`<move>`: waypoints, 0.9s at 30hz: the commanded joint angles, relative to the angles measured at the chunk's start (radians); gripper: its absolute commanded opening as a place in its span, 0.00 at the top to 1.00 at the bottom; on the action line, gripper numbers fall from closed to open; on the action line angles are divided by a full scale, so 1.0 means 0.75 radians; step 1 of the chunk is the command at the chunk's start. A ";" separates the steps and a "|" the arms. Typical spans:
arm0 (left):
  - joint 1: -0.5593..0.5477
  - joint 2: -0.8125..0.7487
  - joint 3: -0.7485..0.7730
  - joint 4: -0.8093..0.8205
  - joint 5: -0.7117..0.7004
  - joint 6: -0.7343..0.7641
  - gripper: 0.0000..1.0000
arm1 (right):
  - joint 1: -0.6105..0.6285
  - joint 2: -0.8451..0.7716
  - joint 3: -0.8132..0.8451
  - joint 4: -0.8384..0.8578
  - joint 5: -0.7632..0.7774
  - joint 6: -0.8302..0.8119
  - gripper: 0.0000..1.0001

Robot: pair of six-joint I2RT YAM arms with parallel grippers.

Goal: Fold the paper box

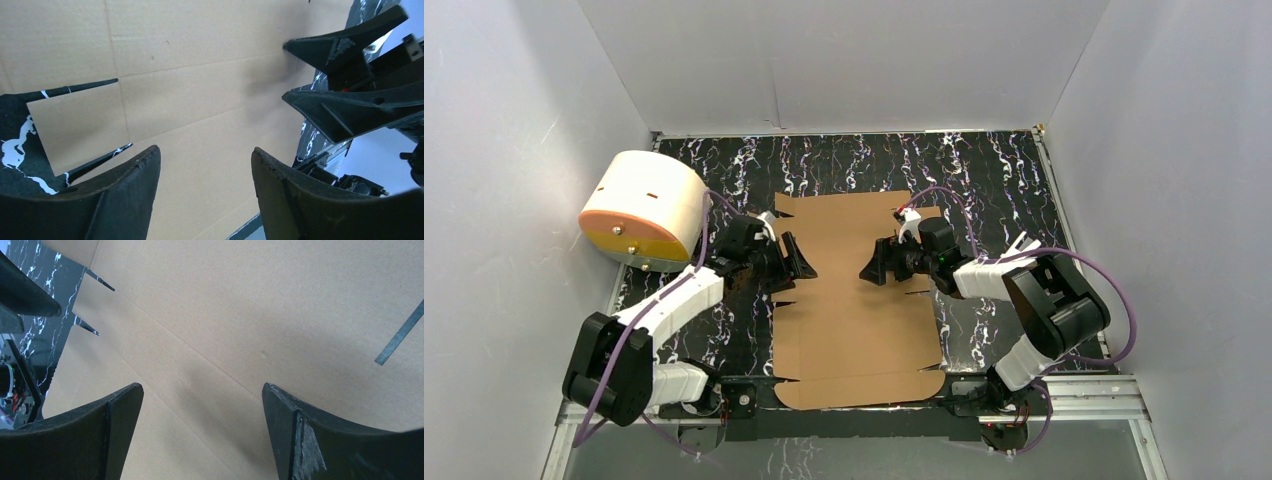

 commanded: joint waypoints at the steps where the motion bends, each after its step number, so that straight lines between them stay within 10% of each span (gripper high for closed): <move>1: -0.023 -0.008 0.047 -0.026 -0.029 0.000 0.34 | 0.020 0.027 -0.022 -0.017 -0.005 0.017 0.01; 9: 0.031 -0.128 -0.037 -0.156 -0.351 0.074 0.29 | 0.022 0.027 -0.027 -0.020 0.002 0.011 0.01; 27: 0.108 0.040 -0.167 0.051 -0.150 0.078 0.37 | 0.022 0.040 -0.023 -0.014 -0.002 0.009 0.01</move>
